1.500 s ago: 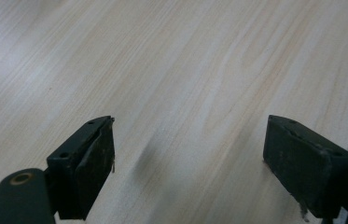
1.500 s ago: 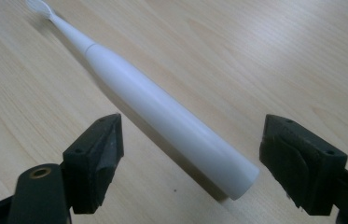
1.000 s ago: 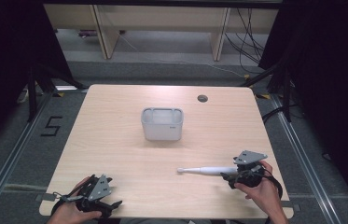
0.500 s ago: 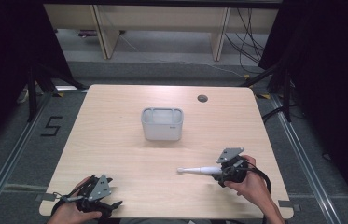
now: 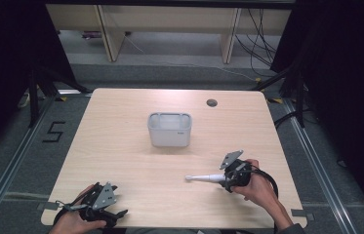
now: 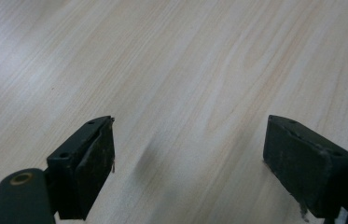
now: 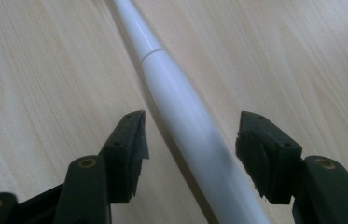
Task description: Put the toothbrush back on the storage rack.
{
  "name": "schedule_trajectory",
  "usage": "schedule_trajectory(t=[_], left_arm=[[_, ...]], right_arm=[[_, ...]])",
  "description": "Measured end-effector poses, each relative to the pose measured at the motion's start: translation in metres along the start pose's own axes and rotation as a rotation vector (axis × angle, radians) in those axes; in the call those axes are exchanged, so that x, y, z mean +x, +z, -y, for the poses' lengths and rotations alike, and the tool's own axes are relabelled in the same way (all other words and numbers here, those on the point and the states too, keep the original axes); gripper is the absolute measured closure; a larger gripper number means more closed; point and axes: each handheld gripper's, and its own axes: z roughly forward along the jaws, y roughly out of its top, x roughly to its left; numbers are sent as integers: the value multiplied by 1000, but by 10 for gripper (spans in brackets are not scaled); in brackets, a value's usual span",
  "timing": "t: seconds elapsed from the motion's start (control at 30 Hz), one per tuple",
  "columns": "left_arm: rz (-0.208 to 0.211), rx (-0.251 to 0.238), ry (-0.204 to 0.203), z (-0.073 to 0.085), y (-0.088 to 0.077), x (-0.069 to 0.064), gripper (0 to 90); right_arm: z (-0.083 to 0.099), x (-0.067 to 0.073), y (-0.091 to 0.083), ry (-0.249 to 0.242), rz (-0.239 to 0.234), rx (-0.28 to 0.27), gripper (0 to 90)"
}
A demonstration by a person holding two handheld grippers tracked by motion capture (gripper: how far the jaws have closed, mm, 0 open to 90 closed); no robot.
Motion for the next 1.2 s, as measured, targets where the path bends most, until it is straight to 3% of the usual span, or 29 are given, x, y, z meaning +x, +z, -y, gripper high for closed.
schedule_trajectory(t=[0.53,0.73,0.77,1.0,1.07,1.13,1.2], left_arm=[[1,2,1,0,0,0,163],[0,3,3,0,0,1,164],[1,3,2,0,0,0,164],[-12,5,6,0,1,0,164],[-13,5,3,0,1,0,164],[-12,2,3,0,0,0,164],[-11,7,8,0,1,0,164]], right_arm=[[-10,0,10,-68,-17,74,527],[-11,1,12,-66,-22,114,565],[-12,1,13,-90,-31,116,574],[-17,2,13,-90,-73,180,622],[-18,2,14,-112,-81,190,634],[-19,3,14,-92,-71,197,638],[-21,4,16,-91,-95,226,648]])
